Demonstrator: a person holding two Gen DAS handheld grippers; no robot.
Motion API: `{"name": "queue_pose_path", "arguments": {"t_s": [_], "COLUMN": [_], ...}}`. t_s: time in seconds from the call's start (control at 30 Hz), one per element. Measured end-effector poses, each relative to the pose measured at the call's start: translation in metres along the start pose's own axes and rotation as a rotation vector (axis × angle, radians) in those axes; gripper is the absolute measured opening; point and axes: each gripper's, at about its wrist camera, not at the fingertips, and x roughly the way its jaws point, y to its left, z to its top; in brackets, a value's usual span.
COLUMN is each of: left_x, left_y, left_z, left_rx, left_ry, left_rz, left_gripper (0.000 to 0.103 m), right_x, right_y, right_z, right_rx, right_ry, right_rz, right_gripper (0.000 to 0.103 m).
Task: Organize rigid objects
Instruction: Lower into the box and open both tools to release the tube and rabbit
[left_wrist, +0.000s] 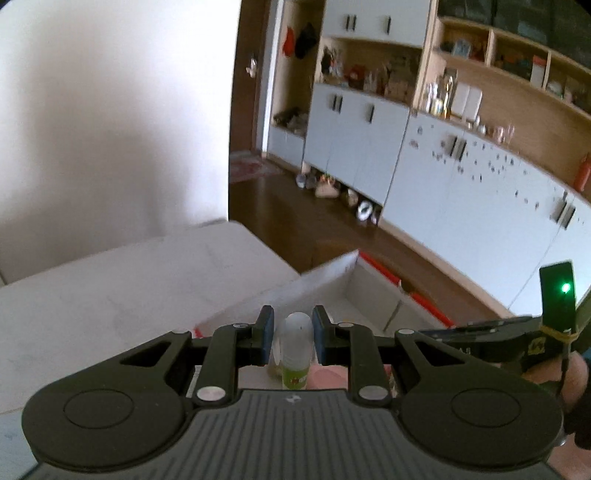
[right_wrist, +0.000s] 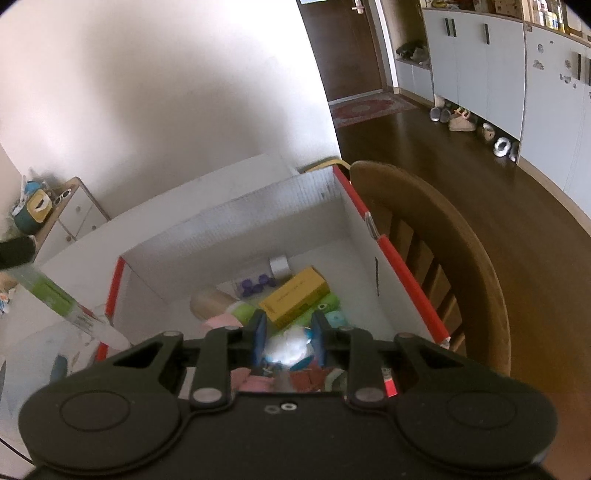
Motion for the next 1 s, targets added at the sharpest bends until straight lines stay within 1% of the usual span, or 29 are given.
{"name": "queue_pose_path", "arguments": {"t_s": [0.17, 0.3, 0.47, 0.53, 0.67, 0.73, 0.87, 1.0], "left_x": [0.036, 0.061, 0.090, 0.095, 0.113, 0.126, 0.148, 0.154], "left_y": [-0.011, -0.019, -0.013, -0.013, -0.013, -0.014, -0.014, -0.017], "left_z": [-0.013, -0.020, -0.033, -0.035, -0.028, -0.026, -0.029, -0.035], "left_rx": [0.022, 0.046, 0.036, 0.047, 0.065, 0.072, 0.079, 0.082], "left_ry": [0.091, 0.140, 0.217, 0.202, 0.208, 0.224, 0.261, 0.295], "left_rz": [0.002, 0.012, 0.028, 0.036, 0.055, 0.077, 0.092, 0.081], "left_gripper": [0.022, 0.022, 0.021, 0.021, 0.021, 0.022, 0.022, 0.022], "right_x": [0.010, 0.012, 0.013, 0.013, 0.014, 0.014, 0.013, 0.013], "right_y": [-0.001, -0.003, -0.005, -0.006, -0.006, -0.005, -0.004, -0.004], "right_z": [-0.002, -0.003, -0.005, -0.005, -0.005, -0.005, -0.004, -0.004], "right_rx": [-0.013, -0.012, -0.009, -0.007, -0.008, -0.010, -0.014, -0.022], "right_ry": [0.022, 0.029, 0.042, 0.046, 0.043, 0.042, 0.042, 0.044], "right_rz": [-0.002, 0.010, 0.020, 0.022, 0.021, 0.018, 0.018, 0.016], "right_gripper": [0.022, 0.024, 0.025, 0.025, 0.026, 0.027, 0.027, 0.028]}}
